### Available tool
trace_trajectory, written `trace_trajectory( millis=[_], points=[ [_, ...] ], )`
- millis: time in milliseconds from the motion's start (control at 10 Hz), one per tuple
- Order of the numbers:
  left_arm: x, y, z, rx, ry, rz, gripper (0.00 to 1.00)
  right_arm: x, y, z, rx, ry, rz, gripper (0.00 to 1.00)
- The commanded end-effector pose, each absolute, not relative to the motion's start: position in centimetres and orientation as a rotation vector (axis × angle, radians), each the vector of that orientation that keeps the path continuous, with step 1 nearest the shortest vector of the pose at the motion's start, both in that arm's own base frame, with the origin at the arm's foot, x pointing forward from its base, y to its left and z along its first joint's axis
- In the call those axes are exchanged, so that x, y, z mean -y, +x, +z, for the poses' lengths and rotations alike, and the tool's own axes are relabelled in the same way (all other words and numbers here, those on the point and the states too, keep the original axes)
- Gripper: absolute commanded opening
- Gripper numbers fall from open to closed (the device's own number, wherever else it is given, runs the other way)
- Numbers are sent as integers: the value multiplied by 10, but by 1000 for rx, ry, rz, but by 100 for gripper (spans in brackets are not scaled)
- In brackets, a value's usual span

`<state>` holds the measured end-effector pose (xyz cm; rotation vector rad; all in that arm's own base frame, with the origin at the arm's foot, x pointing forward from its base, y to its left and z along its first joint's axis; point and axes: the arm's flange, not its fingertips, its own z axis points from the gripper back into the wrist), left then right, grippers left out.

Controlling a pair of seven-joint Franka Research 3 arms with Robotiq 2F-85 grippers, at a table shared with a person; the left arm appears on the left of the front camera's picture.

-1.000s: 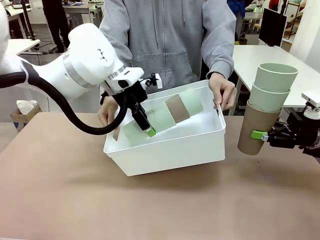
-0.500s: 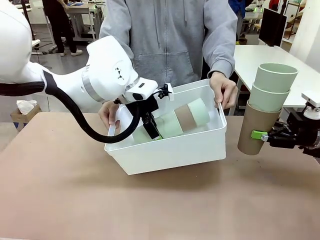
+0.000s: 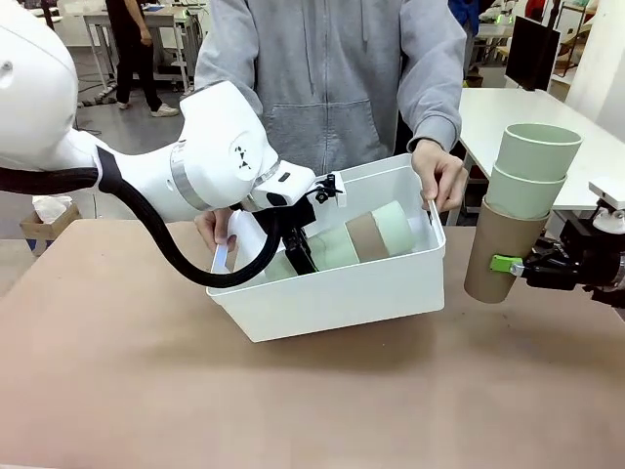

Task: Stack the cups and store them in the basket.
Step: Place the stack of Reusable plastic cups into the Pantry Basket.

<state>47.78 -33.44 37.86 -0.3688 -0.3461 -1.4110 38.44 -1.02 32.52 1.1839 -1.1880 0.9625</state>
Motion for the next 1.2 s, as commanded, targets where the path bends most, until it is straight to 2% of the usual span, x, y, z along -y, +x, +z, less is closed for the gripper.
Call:
trace_trajectory(
  millis=[0,100,200,700,1100],
  points=[
    [335,477,379,372,-348,-1412,85,10,384,330,1198,1179,971,86],
    [336,479,377,379,-353,-1419,85,10,384,330,1198,1179,971,86],
    [337,478,379,382,-356,-1430,100,10,384,330,1198,1179,971,86],
    [317,466,411,385,-373,-1466,100,10,384,330,1198,1179,971,86],
    [250,441,484,508,-534,-1474,100,10,384,330,1198,1179,971,86]
  ],
)
